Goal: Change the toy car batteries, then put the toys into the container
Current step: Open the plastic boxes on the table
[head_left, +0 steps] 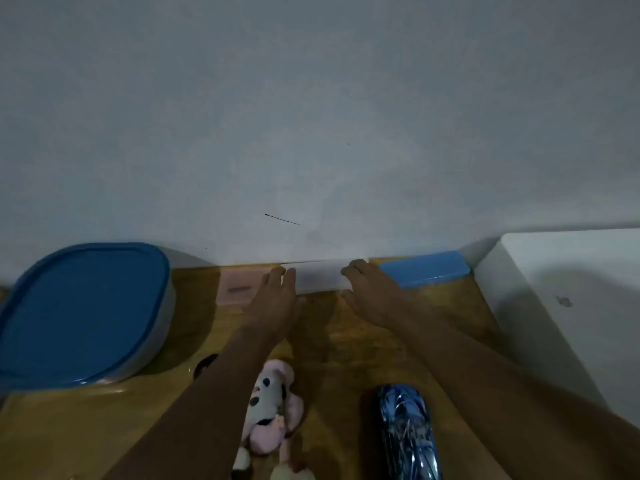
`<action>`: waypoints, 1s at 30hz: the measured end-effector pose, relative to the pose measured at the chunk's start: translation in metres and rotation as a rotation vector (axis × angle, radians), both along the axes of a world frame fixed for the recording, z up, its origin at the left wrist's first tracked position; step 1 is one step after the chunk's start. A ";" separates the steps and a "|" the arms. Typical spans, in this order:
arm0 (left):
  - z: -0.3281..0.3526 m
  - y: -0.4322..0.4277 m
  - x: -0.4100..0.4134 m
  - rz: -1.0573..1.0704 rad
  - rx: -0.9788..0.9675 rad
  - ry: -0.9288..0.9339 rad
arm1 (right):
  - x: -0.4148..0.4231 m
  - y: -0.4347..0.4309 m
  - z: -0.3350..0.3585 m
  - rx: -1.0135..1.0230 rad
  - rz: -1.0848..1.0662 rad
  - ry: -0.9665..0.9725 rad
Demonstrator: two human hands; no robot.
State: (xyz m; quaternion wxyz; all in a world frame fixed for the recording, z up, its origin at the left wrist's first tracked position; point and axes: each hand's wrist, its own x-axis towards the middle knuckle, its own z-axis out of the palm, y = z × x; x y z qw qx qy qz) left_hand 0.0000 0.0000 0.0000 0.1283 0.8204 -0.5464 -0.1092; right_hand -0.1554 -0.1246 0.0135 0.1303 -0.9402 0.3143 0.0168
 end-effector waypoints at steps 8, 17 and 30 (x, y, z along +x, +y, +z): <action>-0.020 -0.010 0.004 0.050 0.026 -0.006 | 0.014 -0.013 -0.024 -0.044 0.042 0.052; -0.027 -0.014 -0.010 0.182 -0.074 0.084 | 0.014 -0.016 -0.028 -0.095 0.042 0.032; -0.034 -0.014 -0.024 0.454 -0.258 0.329 | 0.016 -0.011 -0.016 -0.175 0.093 0.171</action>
